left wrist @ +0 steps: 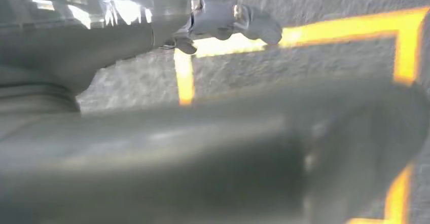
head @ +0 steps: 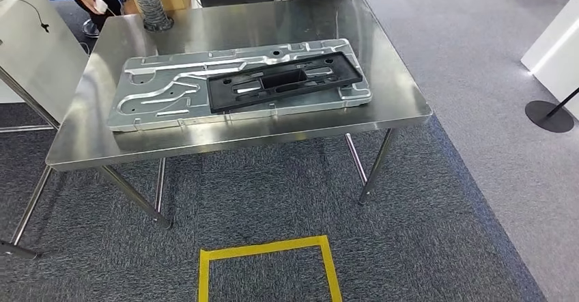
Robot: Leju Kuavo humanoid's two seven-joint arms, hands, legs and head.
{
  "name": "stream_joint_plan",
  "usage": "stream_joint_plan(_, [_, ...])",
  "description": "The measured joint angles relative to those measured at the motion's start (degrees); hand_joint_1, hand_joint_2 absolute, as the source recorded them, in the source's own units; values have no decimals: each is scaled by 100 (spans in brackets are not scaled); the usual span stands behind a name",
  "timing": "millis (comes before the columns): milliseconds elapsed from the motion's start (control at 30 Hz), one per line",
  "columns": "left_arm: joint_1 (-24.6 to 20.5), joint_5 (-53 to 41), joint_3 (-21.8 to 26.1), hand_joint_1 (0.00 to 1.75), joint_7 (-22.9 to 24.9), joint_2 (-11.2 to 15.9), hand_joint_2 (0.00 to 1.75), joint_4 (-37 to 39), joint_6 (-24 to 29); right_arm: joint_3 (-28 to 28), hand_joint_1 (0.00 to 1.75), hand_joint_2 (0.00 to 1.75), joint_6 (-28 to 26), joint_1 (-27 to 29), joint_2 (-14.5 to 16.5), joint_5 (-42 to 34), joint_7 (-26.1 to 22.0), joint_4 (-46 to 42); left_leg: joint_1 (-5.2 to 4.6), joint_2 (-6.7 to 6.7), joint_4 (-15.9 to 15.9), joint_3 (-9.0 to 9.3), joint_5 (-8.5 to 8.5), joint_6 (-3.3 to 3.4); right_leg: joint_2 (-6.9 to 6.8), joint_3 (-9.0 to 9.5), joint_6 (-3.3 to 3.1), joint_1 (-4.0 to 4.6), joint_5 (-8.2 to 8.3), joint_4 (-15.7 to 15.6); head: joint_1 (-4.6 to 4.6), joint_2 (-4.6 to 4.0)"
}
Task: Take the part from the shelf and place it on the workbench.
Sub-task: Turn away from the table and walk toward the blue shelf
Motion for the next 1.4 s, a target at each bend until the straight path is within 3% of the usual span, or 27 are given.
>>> stream_joint_plan(67, [12, -53, -16, 0, 71, -37, 0, 0, -34, -68, 0, 0, 640, -12, 73, 51, 554, 158, 14, -5, 710, -176, -591, -37, -10, -174, -40, 18, 127, 20, 0, -1])
stream_joint_plan(100, [14, -63, -23, 0, 98, -62, 0, 0, -42, -76, 0, 0, 857, -12, 108, 95, 681, 221, 17, -4, 1042, -224, -742, -50, -10, -268, -40, 27, 188, 35, 0, -1])
stream_joint_plan(133, [15, -68, -29, 0, 120, -86, 0, 0, -38, -79, 0, 0, 1011, -13, 138, 142, 753, 275, 19, -4, 1239, -204, -748, -55, -11, -364, -39, 35, 246, 55, 0, -1])
stream_joint_plan(167, [15, -68, -33, 0, 135, -107, 0, 0, -33, -80, 0, 0, 1107, -16, 163, 183, 787, 317, 19, -4, 1249, -95, -630, -48, -11, -459, -32, 42, 300, 80, -1, -1])
stream_joint_plan(233, [11, -63, -38, 0, 148, -139, 0, 0, -21, -79, 0, 0, 1228, -27, 205, 273, 812, 379, 11, -5, 708, 407, -331, 8, -11, -630, -11, 52, 399, 141, -1, -1])
stream_joint_plan(300, [-9, -60, -39, 0, 137, -156, 0, 0, -15, -71, 0, 0, 1310, -41, 227, 336, 802, 416, -15, -4, -150, 1003, -345, 78, -13, -739, 32, 70, 487, 197, -1, 0])
stream_joint_plan(367, [-26, -58, -39, 0, 117, -163, 0, 0, -4, -65, 0, 0, 1362, -59, 231, 356, 748, 433, -46, -3, -588, 1233, -461, 131, -23, -785, 96, 71, 579, 214, 0, 1])
stream_joint_plan(433, [-18, -57, -39, 0, 105, -169, 0, 0, 13, -65, 0, 0, 1385, -78, 228, 356, 672, 442, -45, 7, -626, 1167, -389, 200, -20, -815, 166, 62, 657, 209, 1, 0])
stream_joint_plan(467, [-15, -58, -39, 0, 103, -166, 0, 0, 22, -65, 0, 0, 1388, -87, 227, 356, 636, 447, -36, 16, -633, 1112, -323, 241, -4, -855, 201, 56, 578, 264, 1, 0])
stream_joint_plan(500, [-13, -58, -37, 0, 99, -163, 0, 0, 31, -65, 0, 0, 1388, -91, 227, 356, 607, 453, -25, 24, -644, 1044, -251, 282, 12, -915, 235, 50, 397, 401, 1, -1])
stream_joint_plan(533, [-16, -66, -36, 0, 92, -157, 0, 0, 38, -65, 0, 0, 1389, -96, 228, 356, 580, 463, -18, 29, -648, 962, -177, 311, 27, -998, 267, 34, 102, 666, 1, -1])
stream_joint_plan(600, [-11, -94, -33, 0, 70, -137, 0, 0, 52, -63, 0, 0, 1390, -105, 249, 356, 534, 493, -24, 29, -637, 779, -41, 334, 36, -1159, 325, 8, -474, 1394, 1, -1])
stream_joint_plan(633, [-2, -114, -33, 0, 58, -119, 0, 0, 58, -62, 0, 0, 1390, -112, 265, 357, 522, 510, -27, 29, -625, 687, 26, 325, 36, -1182, 347, -3, -583, 1697, 1, -1])
stream_joint_plan(667, [7, -134, -33, 0, 50, -95, 0, 0, 66, -58, 0, 0, 1391, -119, 284, 361, 524, 527, -27, 31, -606, 595, 87, 312, 36, -1123, 360, -13, -531, 1825, 1, 0])
stream_joint_plan(700, [13, -152, -34, 0, 45, -64, 0, 0, 74, -53, 0, 0, 1391, -126, 300, 365, 540, 541, -23, 33, -578, 503, 141, 294, 35, -974, 366, -23, -376, 1761, 1, 0])
stream_joint_plan(767, [17, -192, -36, 0, 40, 5, 0, -1, 90, -37, 0, 0, 1390, -143, 335, 373, 587, 562, -18, 31, -494, 330, 229, 250, 36, -401, 348, -35, -112, 1099, 1, 0])
stream_joint_plan(833, [19, -224, -41, 0, 31, 80, 0, -3, 102, -22, 0, 0, 1387, -176, 378, 374, 622, 575, -27, 29, -405, 212, 293, 188, 41, 129, 285, -19, -173, 330, 1, -1])
stream_joint_plan(867, [18, -244, -45, 0, 23, 120, 0, -4, 107, -17, 0, 0, 1386, -192, 404, 374, 633, 583, -31, 31, -382, 174, 335, 151, 44, 243, 239, -5, -238, 121, 1, 0])
stream_joint_plan(933, [19, -273, -51, 0, 2, 200, 0, -5, 114, -17, 0, 0, 1386, -203, 463, 374, 638, 605, -25, 31, -365, 125, 411, 71, 36, 204, 133, 2, -227, 25, 0, 1])
stream_joint_plan(967, [22, -286, -53, 0, -18, 231, 0, -5, 118, -16, 0, 0, 1387, -203, 486, 375, 640, 614, -14, 26, -323, 90, 356, 38, 26, 156, 78, -1, -174, 26, 0, 1])
stream_joint_plan(1033, [35, -308, -55, 0, -66, 274, 0, -5, 107, -10, 0, 0, 1387, -201, 520, 392, 654, 625, 7, 12, 42, -41, -70, -11, -4, 35, -14, -8, -52, 19, 1, 0])
stream_joint_plan(1100, [34, -334, -57, 0, -117, 283, 0, -4, 76, 3, 0, 0, 1386, -200, 532, 423, 677, 629, 19, 10, 750, -214, -622, -46, -14, -130, -54, 14, 73, 32, -1, 0])
stream_joint_plan(1133, [29, -349, -61, 0, -139, 283, 0, -4, 64, 12, 0, 0, 1386, -199, 534, 435, 685, 631, 23, 10, 1059, -250, -738, -56, -15, -222, -56, 26, 138, 45, -1, -1])
stream_joint_plan(1200, [20, -377, -79, 0, -176, 284, 0, -4, 50, 29, 0, 0, 1388, -200, 538, 455, 691, 633, 28, 10, 1198, -87, -591, -48, -14, -413, -48, 45, 256, 88, -1, -1])
stream_joint_plan(1267, [0, -398, -99, 0, -195, 284, 0, -5, 47, 44, 0, 0, 1399, -203, 540, 469, 678, 633, 23, 8, 588, 449, -327, 12, -12, -585, -27, 56, 355, 150, -1, 0])
stream_joint_plan(1333, [-39, -408, -110, 0, -204, 289, 0, -7, 46, 68, 0, 0, 1437, -208, 544, 479, 631, 633, -4, 8, -240, 1012, -360, 83, -14, -698, 20, 74, 444, 206, -1, 1])
stream_joint_plan(1400, [-65, -414, -117, 0, -211, 292, 0, -9, 48, 84, 0, 0, 1477, -213, 547, 488, 575, 634, -41, 9, -603, 1182, -446, 143, -23, -747, 89, 75, 540, 219, 0, 0])
